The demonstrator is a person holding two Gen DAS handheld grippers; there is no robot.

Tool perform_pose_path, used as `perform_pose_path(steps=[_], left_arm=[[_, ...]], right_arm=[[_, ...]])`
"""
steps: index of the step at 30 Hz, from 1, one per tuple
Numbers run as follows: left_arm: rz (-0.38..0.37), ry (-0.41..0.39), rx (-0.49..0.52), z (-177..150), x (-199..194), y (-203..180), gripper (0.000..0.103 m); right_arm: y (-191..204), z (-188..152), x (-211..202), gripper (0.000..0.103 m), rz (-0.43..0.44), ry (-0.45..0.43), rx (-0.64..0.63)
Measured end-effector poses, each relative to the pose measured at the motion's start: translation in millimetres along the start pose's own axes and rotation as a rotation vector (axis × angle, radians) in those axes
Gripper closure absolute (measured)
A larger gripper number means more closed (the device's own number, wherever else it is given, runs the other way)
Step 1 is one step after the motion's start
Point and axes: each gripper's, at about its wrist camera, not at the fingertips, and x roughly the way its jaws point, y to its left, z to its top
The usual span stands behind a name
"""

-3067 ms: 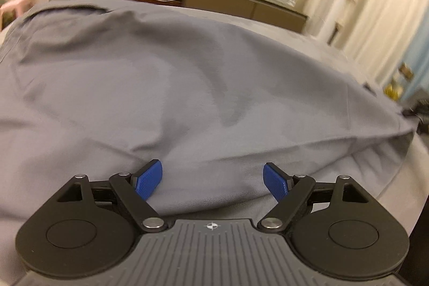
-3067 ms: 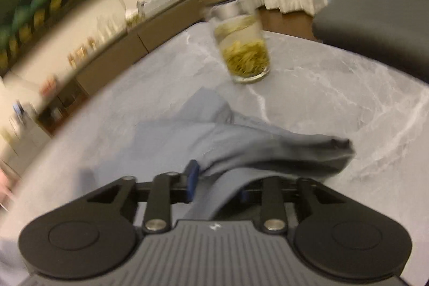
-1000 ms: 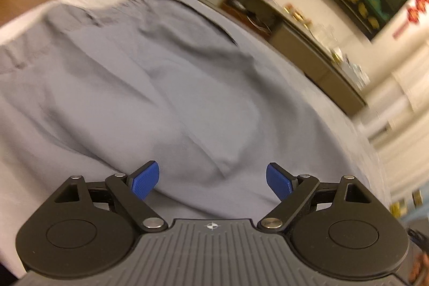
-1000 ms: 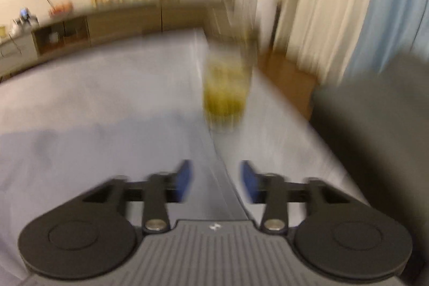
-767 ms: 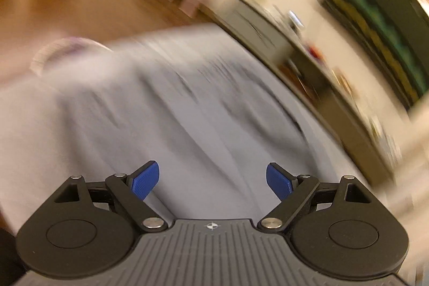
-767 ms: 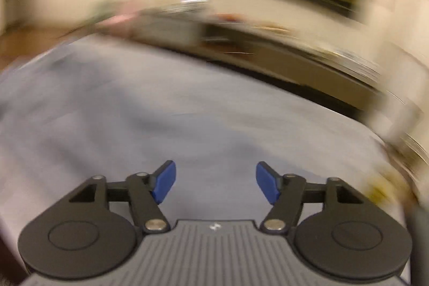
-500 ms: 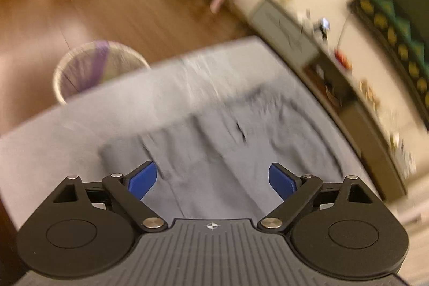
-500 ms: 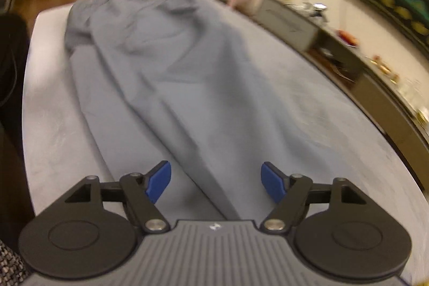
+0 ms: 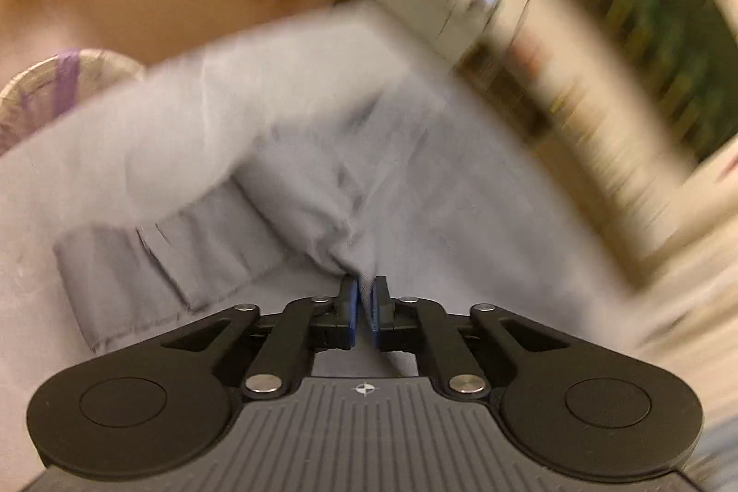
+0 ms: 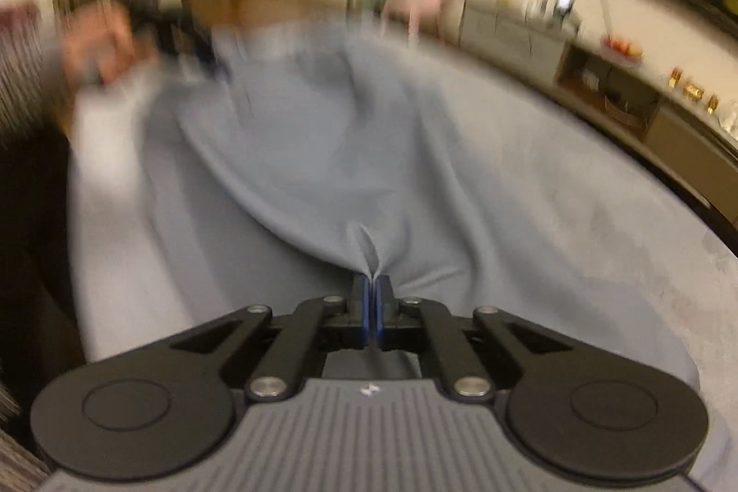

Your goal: Fold clothes

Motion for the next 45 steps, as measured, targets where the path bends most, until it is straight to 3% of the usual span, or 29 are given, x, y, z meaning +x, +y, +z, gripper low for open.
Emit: perform_pose_path(steps=[1, 2, 4, 7, 8, 10, 11, 12, 13, 16, 18, 19, 20, 22, 23, 25, 26, 27, 28, 30, 32, 34, 37, 39, 40, 41, 43, 45], left_arm=[[-0.055, -0.086, -0.055, 7, -26, 12, 0.103], [-0.06, -0.122, -0.101, 7, -40, 25, 0.103], [0.01, -0.079, -0.133, -1, -39, 44, 0.103], [0.063, -0.006, -0.175, -13, -34, 59, 0.103], [0.059, 0.01, -0.17, -16, -32, 55, 0.095], [0.063, 0.041, -0.143, -21, -26, 41, 0.055], [0.075, 0.055, -0.119, -23, -22, 32, 0.02], [0.101, 0.068, -0.085, -27, -14, 22, 0.003], [0.127, 0.081, -0.05, -30, -7, 12, 0.002], [0.157, 0.149, -0.001, -36, 24, -7, 0.014], [0.167, 0.2, -0.003, -37, 48, -10, 0.083], [0.16, 0.211, 0.004, -36, 54, -11, 0.087], [0.141, 0.207, 0.022, -35, 58, -12, 0.099], [0.066, 0.186, 0.034, -24, 55, -12, 0.103], [-0.016, 0.138, 0.025, -15, 40, -11, 0.103], [-0.207, -0.014, -0.018, 2, -17, 0, 0.103], [-0.283, -0.104, -0.041, 3, -53, 11, 0.103], [-0.306, -0.154, -0.064, 2, -75, 25, 0.103], [-0.265, -0.155, -0.088, -3, -79, 41, 0.103], [-0.116, -0.036, -0.175, -10, -59, 73, 0.103], [-0.052, 0.01, -0.246, -16, -47, 90, 0.103], [-0.025, -0.012, -0.232, -21, -50, 89, 0.102], [0.002, 0.009, -0.17, -22, -49, 78, 0.078], [0.079, 0.023, -0.128, -24, -37, 67, 0.025], [0.114, 0.035, -0.096, -24, -29, 61, 0.018], [0.139, 0.054, -0.051, -24, -20, 55, 0.02], [0.136, 0.078, 0.053, -24, -13, 43, 0.102], [-0.041, -0.009, 0.024, -22, -44, 48, 0.103]], right_arm=[[3, -5, -15, 0.101, 0.0, -0.025, -0.009], [8, -10, -29, 0.101, -0.004, -0.044, -0.025], [24, -31, -16, 0.101, -0.082, 0.074, -0.155], [37, -55, 17, 0.098, -0.094, 0.197, -0.239], [38, -54, 21, 0.095, -0.087, 0.195, -0.228], [41, -49, 23, 0.085, -0.081, 0.167, -0.212], [43, -45, 23, 0.075, -0.079, 0.146, -0.207], [46, -42, 22, 0.07, -0.074, 0.134, -0.214], [48, -41, 24, 0.064, -0.076, 0.133, -0.22], [54, -38, 30, 0.064, -0.08, 0.132, -0.238], [58, -37, 33, 0.064, -0.083, 0.132, -0.25], [59, -38, 35, 0.065, -0.087, 0.129, -0.245], [60, -38, 36, 0.065, -0.091, 0.127, -0.24], [59, -37, 38, 0.067, -0.093, 0.122, -0.231], [59, -37, 39, 0.069, -0.094, 0.12, -0.227], [61, -36, 40, 0.078, -0.082, 0.116, -0.226], [63, -36, 39, 0.078, -0.07, 0.113, -0.23], [66, -35, 39, 0.078, -0.058, 0.11, -0.233], [68, -35, 38, 0.078, -0.046, 0.107, -0.236], [72, -34, 37, 0.076, -0.022, 0.101, -0.243], [77, -33, 37, 0.075, 0.0, 0.097, -0.25], [78, -27, 55, 0.075, -0.006, 0.123, -0.246], [82, -21, 63, 0.075, -0.003, 0.122, -0.239], [83, -21, 63, 0.067, -0.019, 0.119, -0.236], [83, -20, 64, 0.065, -0.027, 0.117, -0.235], [83, -20, 66, 0.064, -0.037, 0.12, -0.24], [86, -20, 72, 0.064, -0.044, 0.13, -0.243], [90, -19, 73, 0.066, -0.056, 0.129, -0.253]])
